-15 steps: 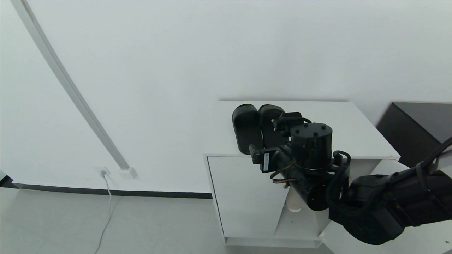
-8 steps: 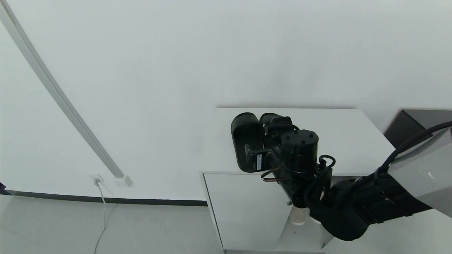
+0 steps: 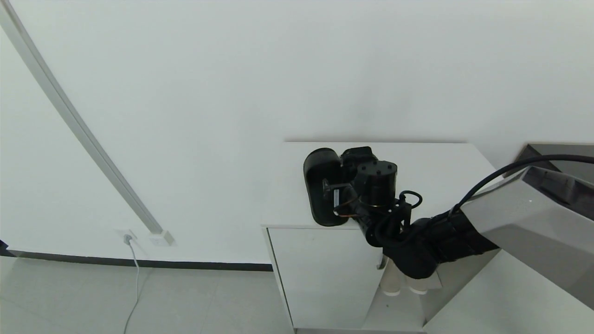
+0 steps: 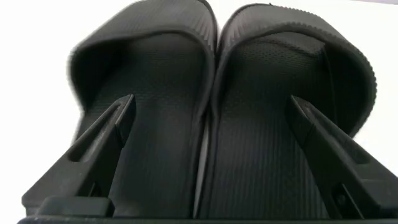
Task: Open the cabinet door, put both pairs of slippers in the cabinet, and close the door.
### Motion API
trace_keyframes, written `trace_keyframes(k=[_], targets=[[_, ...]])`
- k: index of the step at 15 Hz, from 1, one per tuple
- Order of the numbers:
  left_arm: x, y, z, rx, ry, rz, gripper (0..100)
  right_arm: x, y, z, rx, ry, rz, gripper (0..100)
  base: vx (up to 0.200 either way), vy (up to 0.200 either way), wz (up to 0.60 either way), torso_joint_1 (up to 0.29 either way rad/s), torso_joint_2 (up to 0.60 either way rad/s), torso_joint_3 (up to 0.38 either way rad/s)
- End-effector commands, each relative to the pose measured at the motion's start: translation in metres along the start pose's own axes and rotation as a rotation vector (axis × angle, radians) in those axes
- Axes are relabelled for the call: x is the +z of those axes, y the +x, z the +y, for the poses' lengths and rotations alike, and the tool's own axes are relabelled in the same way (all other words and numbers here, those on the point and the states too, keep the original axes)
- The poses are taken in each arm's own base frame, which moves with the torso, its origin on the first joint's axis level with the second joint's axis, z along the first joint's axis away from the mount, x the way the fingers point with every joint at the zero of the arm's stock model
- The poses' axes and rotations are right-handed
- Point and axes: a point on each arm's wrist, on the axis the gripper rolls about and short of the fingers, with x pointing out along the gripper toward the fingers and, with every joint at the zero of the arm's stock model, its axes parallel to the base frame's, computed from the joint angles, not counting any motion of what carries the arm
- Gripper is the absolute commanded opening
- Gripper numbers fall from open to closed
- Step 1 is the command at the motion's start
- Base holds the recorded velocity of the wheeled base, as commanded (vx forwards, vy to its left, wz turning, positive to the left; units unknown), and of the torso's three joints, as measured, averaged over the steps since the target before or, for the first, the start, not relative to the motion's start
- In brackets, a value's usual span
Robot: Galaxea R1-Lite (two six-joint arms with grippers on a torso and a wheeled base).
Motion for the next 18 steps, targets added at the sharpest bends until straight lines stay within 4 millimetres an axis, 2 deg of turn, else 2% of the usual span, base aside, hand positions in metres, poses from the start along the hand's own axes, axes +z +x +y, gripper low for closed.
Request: trace_keyframes(k=[1, 6, 9, 10, 18], targets=[[0.0, 0.0, 0.0, -0.001, -0.001, 0.001, 0, 0.002, 0.011, 0.002, -0.005, 0.002, -0.003, 100, 0.0, 0.0, 0.0, 0.0, 0.0, 0.0], [0.0, 0.0, 0.0, -0.002, -0.001, 0.001, 0, 0.009, 0.031, 0.006, -0.022, 0.002, -0.002, 100, 0.0, 0.0, 0.0, 0.0, 0.0, 0.0], [0.0, 0.0, 0.0, -0.002, -0.001, 0.001, 0, 0.008, 0.035, 0.005, -0.026, 0.003, -0.004, 100, 0.0, 0.0, 0.0, 0.0, 0.0, 0.0], [0.0, 0.0, 0.0, -0.001, -0.001, 0.001, 0, 0.006, 0.036, 0.006, -0.027, 0.001, 0.0, 0, 0.0, 0.0, 0.0, 0.0, 0.0, 0.0], [0.0, 0.0, 0.0, -0.001, -0.001, 0.001, 0, 0.012, 0.037, 0.006, -0.029, 0.009, -0.014, 0, 0.0, 0.0, 0.0, 0.0, 0.0, 0.0]])
